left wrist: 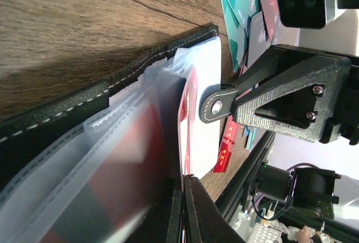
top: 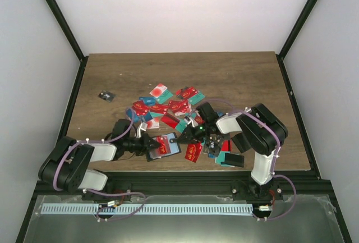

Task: Put the credit cards into the card holder
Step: Insert the credit card into the card holder.

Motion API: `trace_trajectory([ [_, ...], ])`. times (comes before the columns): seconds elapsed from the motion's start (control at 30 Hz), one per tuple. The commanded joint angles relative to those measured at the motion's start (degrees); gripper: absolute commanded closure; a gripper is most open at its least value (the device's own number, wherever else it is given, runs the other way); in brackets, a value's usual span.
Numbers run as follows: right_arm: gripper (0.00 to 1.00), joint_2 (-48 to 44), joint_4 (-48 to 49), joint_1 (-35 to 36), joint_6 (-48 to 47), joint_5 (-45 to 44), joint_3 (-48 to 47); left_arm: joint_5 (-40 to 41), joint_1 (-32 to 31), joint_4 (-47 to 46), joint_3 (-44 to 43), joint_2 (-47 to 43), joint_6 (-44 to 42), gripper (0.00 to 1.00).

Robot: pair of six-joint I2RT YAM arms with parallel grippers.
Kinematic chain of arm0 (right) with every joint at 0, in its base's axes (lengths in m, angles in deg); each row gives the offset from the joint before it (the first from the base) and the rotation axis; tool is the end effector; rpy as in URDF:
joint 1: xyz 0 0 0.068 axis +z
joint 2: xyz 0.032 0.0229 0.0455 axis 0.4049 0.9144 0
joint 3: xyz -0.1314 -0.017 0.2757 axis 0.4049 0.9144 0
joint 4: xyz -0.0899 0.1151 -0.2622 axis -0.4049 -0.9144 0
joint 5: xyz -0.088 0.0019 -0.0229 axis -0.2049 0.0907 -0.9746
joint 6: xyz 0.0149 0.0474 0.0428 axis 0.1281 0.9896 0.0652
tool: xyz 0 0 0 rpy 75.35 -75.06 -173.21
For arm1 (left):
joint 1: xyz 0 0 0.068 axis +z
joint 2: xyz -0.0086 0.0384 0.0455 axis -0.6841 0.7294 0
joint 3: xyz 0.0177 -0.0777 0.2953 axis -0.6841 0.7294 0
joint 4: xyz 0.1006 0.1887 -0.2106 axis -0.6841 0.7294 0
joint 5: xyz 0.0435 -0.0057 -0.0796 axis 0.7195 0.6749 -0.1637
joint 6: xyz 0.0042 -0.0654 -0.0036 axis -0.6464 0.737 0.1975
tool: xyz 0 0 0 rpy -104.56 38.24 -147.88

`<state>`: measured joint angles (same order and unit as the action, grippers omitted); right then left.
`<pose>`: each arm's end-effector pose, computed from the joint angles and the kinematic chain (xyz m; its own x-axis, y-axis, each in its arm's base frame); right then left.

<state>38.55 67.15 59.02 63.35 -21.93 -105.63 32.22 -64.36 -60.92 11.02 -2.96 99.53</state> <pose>0.2629 0.2343 0.0880 -0.9732 -0.2290 -0.0219 -0.1408 0.5175 0.8440 0.1832 -0.1110 0.0897 -0.9805 -0.1945 -0.0287 -0.0734 0.4976 -0.8643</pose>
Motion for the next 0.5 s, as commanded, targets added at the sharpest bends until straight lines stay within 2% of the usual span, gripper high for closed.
trace_trajectory([
  [0.0, 0.81, 1.13, 1.04, 0.65, 0.32, 1.39, -2.16, 0.17, -0.05, -2.92, 0.6, 1.41, 0.19, 0.96],
  [0.47, 0.81, 2.81, 3.87, 0.65, 3.11, 3.22, -3.02, 2.58, -2.36, -7.88, 0.01, 5.03, 4.29, 0.96],
])
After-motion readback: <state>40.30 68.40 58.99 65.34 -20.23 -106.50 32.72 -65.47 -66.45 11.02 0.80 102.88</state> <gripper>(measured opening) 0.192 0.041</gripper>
